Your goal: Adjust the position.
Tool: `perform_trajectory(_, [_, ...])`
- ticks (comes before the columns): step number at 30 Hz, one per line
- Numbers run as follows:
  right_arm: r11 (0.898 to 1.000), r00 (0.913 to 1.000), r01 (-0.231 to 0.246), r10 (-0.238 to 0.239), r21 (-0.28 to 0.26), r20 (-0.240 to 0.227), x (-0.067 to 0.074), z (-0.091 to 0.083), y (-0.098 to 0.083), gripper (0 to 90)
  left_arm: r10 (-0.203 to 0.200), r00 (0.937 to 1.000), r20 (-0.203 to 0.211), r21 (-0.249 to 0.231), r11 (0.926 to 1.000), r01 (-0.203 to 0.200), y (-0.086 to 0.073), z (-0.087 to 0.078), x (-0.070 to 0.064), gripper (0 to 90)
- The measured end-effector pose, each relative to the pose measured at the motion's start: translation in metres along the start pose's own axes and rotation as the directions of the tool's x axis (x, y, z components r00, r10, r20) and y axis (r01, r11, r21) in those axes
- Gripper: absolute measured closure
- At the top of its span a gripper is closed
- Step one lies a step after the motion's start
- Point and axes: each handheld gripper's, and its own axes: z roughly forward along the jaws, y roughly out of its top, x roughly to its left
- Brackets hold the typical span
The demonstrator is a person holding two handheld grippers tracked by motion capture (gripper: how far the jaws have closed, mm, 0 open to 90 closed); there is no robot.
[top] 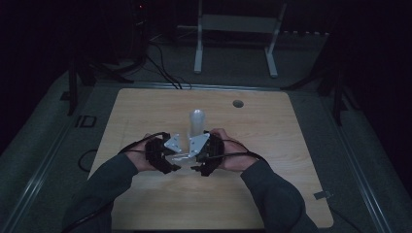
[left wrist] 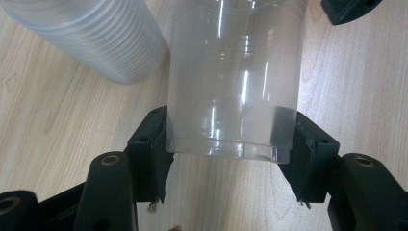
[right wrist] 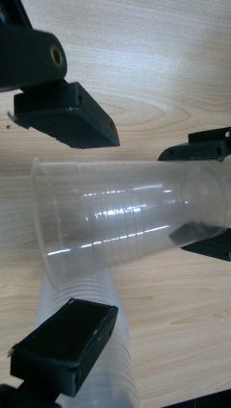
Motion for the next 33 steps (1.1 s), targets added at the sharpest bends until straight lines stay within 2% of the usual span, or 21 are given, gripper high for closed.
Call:
perform_trajectory(10, [0.999,0.9995,-0.022,0.023,-0.037,0.022,-0.002,-0.009,-0.001,18.0,-0.038,0.9992,-0.012,-0.033,0.9987,0.038,-0.008,0.001,0.003,41.3])
perform_trajectory(15, [0.998,0.9987,-0.032,0.034,-0.05,0.039,-0.002,-0.011,-0.002,18.1,-0.071,0.9975,0.0,-0.077,0.9945,0.071,-0.013,0.0,0.005,41.3])
perform_trajectory(16, [0.997,0.9979,-0.046,0.048,-0.063,0.044,-0.003,-0.012,-0.005,18.1,-0.09,0.996,0.0,-0.105,0.9904,0.089,-0.016,-0.001,0.006,41.3])
perform_trajectory(17, [0.997,0.9976,-0.049,0.052,-0.065,0.044,-0.003,-0.013,-0.005,18.2,-0.093,0.9957,0.001,-0.114,0.9891,0.093,-0.017,-0.001,0.006,41.3])
perform_trajectory(21, [0.996,0.9973,-0.052,0.055,-0.067,0.049,-0.003,-0.014,-0.006,18.3,-0.103,0.9947,-0.001,-0.126,0.9868,0.102,-0.019,-0.001,0.006,41.3])
perform_trajectory(23, [0.995,0.9964,-0.062,0.066,-0.083,0.052,-0.004,-0.016,-0.008,20.9,-0.128,0.9918,-0.001,-0.162,0.9787,0.126,-0.023,-0.001,0.006,41.3])
perform_trajectory(27, [0.993,0.9958,-0.072,0.077,-0.097,0.048,-0.004,-0.017,-0.009,21.8,-0.137,0.9906,0.0,-0.177,0.9749,0.135,-0.025,-0.001,0.006,41.2])
perform_trajectory(29, [0.991,0.9947,-0.084,0.089,-0.1,0.051,-0.004,-0.017,-0.012,22.7,-0.161,0.987,0.005,-0.209,0.9651,0.158,-0.029,0.0,0.006,41.2])
perform_trajectory(32, [0.99,0.9939,-0.09,0.096,-0.109,0.054,-0.005,-0.018,-0.013,22.9,-0.17,0.9855,0.007,-0.221,0.9608,0.167,-0.031,0.0,0.006,41.3])
perform_trajectory(33, [0.988,0.9929,-0.101,0.107,-0.117,0.051,-0.005,-0.019,-0.015,23.9,-0.183,0.983,0.011,-0.244,0.9529,0.18,-0.033,0.0,0.006,41.2])
